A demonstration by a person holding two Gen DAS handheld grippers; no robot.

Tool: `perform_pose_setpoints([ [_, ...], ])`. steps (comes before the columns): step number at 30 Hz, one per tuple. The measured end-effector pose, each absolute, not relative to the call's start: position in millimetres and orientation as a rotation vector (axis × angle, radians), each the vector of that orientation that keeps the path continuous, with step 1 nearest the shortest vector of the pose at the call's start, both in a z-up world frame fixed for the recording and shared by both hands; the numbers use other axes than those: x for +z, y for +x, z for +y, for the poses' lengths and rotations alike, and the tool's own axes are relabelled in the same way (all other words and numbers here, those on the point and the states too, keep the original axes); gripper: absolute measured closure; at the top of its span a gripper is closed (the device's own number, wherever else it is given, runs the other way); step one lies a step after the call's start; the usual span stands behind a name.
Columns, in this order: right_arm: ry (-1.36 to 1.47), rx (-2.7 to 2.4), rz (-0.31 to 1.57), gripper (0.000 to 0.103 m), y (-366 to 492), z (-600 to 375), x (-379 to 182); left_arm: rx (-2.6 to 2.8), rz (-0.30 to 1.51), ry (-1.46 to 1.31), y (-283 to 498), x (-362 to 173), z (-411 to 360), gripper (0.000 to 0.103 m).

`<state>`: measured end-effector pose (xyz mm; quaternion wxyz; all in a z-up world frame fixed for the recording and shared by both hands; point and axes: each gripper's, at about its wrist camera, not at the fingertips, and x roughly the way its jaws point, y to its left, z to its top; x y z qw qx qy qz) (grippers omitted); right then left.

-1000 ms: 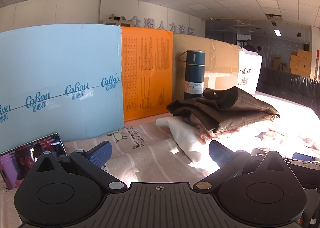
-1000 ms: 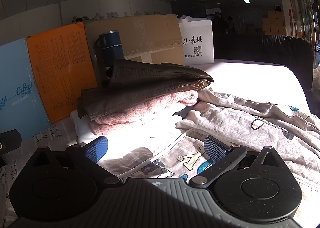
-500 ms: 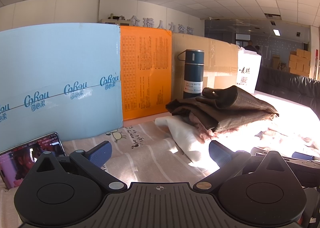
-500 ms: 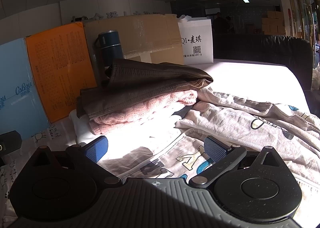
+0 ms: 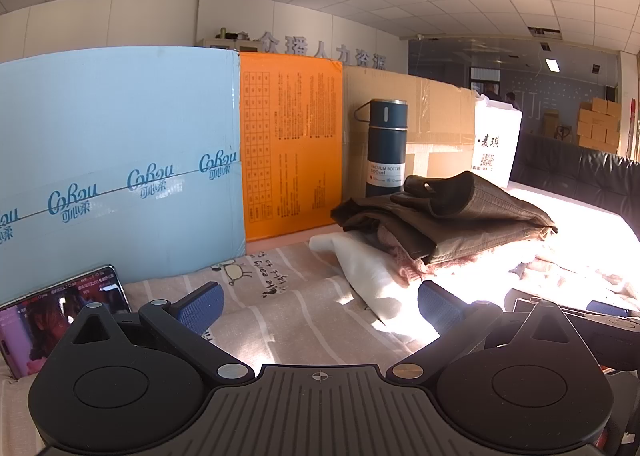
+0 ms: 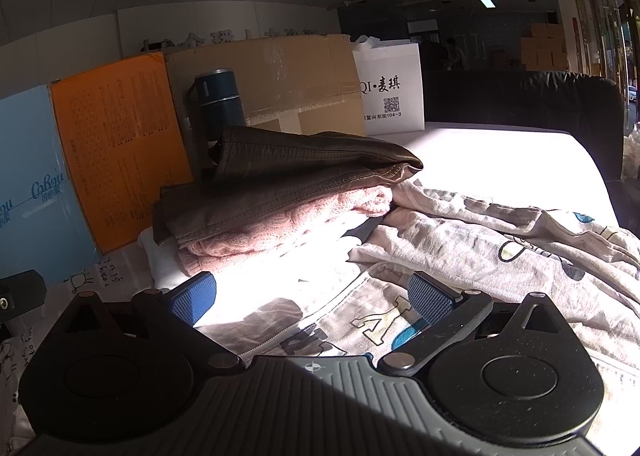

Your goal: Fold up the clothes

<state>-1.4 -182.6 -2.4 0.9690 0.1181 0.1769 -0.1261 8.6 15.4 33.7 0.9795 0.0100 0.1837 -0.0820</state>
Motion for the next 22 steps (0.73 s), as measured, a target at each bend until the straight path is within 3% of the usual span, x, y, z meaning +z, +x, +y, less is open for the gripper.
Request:
perform_pose_setpoints([
  [22,0.244,-0.261,0.352,0.000,-1.8,-183.2,-2.0,-0.158,0.373,0.022,7.8,33.5,15.7,0.000],
])
